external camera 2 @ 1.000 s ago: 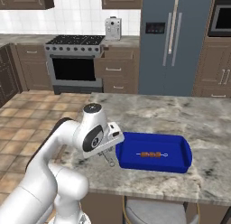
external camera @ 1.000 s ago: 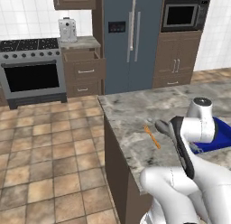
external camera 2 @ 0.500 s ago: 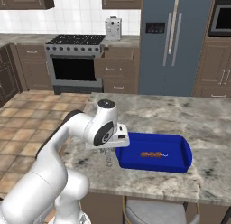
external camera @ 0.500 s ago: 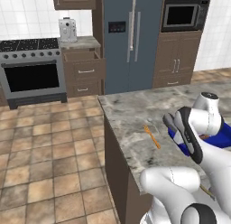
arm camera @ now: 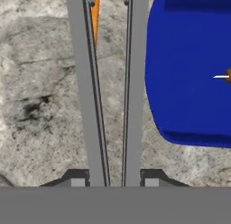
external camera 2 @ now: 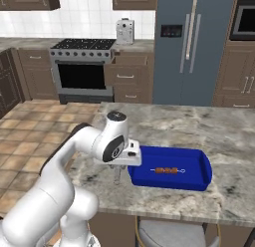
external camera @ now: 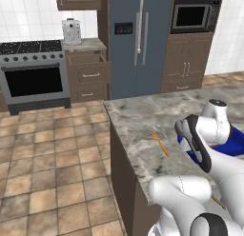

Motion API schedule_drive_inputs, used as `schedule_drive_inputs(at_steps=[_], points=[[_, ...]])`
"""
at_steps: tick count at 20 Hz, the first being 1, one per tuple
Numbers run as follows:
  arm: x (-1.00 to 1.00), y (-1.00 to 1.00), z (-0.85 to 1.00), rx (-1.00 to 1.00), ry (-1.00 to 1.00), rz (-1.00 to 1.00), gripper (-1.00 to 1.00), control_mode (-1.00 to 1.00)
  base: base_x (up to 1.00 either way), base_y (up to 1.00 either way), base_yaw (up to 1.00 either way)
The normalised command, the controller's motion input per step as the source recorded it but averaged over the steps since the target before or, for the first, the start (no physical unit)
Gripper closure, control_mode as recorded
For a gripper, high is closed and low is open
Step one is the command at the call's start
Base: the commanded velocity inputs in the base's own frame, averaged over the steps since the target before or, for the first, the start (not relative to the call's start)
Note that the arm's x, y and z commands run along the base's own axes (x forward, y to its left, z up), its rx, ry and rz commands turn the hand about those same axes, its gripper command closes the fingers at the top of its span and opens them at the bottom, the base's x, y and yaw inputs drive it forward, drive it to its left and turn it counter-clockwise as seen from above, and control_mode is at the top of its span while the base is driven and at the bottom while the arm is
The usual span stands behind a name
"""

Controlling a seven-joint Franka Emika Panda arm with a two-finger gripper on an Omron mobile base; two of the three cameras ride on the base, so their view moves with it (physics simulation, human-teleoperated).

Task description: Take the tongs from the drawer on the left and place them on the dining counter next to the tray containing the kebab skewer.

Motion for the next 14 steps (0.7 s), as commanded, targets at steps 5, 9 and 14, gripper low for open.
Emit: schedule_drive_inputs(at_steps=[5,9,14], points=[[0.0,0.06,-0.05,-0.01,0.01,-0.03,1.0,-1.0,0.0,0.0,0.0],[0.07,0.09,-0.32,-0.03,0.01,0.0,1.0,-1.0,0.0,0.0,0.0],[0.13,0.1,-0.49,-0.08,0.0,0.0,1.0,-1.0,0.0,0.0,0.0]])
